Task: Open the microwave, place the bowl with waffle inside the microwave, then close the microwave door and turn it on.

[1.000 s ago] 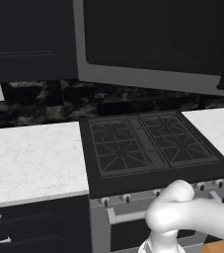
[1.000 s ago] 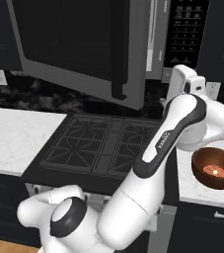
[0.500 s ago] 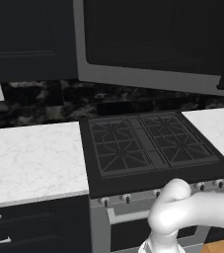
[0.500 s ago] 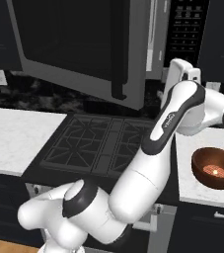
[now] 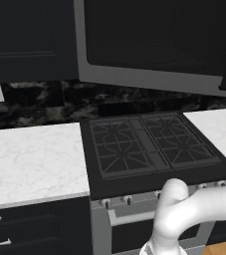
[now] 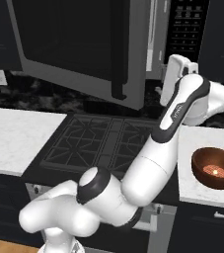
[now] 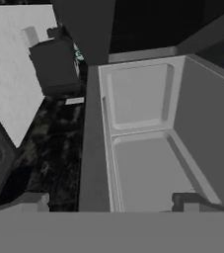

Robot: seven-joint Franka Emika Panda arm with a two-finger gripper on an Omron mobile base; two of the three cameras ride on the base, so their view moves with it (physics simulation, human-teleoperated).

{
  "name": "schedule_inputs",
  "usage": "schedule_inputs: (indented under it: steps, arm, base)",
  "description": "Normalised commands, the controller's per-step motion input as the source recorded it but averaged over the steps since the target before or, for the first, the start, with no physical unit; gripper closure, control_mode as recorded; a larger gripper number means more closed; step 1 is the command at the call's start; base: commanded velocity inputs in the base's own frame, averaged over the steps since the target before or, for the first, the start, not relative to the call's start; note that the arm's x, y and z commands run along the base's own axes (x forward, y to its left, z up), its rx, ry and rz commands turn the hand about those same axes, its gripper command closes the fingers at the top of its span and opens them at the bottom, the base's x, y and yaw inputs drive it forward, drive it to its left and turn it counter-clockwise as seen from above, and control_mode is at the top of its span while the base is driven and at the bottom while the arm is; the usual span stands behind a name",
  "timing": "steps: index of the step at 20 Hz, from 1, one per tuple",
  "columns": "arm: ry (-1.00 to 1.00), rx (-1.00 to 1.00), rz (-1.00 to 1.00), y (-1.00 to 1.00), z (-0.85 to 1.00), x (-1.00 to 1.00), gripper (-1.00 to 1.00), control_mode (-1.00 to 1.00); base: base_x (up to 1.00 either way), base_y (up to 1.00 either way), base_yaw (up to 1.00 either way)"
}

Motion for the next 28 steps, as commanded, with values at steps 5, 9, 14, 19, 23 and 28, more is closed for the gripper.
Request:
schedule_inputs:
  steps: [5,9,14,19,23,28]
  arm:
    - [0.0,0.0,0.2,0.26,0.05,-0.14,-1.0,-1.0]
    - [0.0,0.0,0.21,0.48,0.03,-0.45,-1.0,-1.0]
    - [0.0,0.0,0.22,0.5,0.06,-0.9,-1.0,-1.0]
    - [0.0,0.0,0.2,0.62,0.06,-0.85,-1.0,-1.0]
    - [0.0,0.0,0.17,0.74,0.06,-0.61,-1.0,-1.0]
    - [0.0,0.0,0.15,0.73,0.11,-0.6,-1.0,-1.0]
  base:
    - [0.0,0.0,0.0]
    - [0.0,0.0,0.0]
    - [0.0,0.0,0.0]
    - [0.0,0.0,0.0]
    - [0.0,0.0,0.0]
    - [0.0,0.0,0.0]
